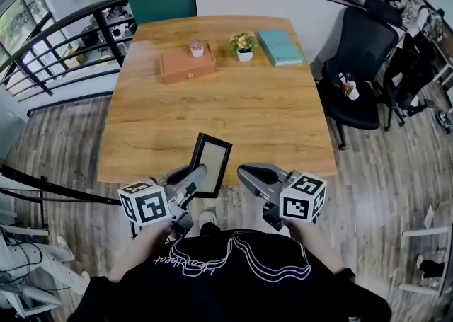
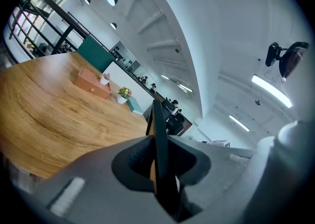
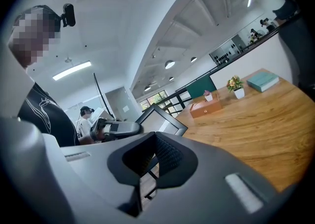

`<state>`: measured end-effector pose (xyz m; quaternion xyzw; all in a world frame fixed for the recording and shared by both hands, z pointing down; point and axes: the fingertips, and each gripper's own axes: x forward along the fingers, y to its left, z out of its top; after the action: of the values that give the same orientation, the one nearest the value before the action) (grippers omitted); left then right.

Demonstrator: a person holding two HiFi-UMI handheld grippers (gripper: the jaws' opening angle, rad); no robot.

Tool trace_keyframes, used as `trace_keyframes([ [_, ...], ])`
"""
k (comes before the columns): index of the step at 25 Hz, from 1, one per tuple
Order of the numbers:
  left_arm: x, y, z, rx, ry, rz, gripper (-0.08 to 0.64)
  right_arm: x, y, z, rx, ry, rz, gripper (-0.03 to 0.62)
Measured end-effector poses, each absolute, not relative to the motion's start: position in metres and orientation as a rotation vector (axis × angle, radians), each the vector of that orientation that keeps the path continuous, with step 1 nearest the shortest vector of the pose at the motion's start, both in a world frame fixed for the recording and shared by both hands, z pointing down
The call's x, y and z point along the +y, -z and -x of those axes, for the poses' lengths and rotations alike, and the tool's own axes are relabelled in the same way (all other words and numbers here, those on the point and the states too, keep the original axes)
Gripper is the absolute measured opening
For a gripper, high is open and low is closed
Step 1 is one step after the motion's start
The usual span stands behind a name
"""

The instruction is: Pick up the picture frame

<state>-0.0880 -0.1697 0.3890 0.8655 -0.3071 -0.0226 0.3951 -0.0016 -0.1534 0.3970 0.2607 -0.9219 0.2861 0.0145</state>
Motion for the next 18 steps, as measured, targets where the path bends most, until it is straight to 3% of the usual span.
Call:
trace_keyframes([
  [18, -0.138, -0.373, 0.073, -0.815, 0.099, -2.208, 0.061, -0.121, -0.388, -0.016, -2.910, -0.899, -0.794, 0.025],
])
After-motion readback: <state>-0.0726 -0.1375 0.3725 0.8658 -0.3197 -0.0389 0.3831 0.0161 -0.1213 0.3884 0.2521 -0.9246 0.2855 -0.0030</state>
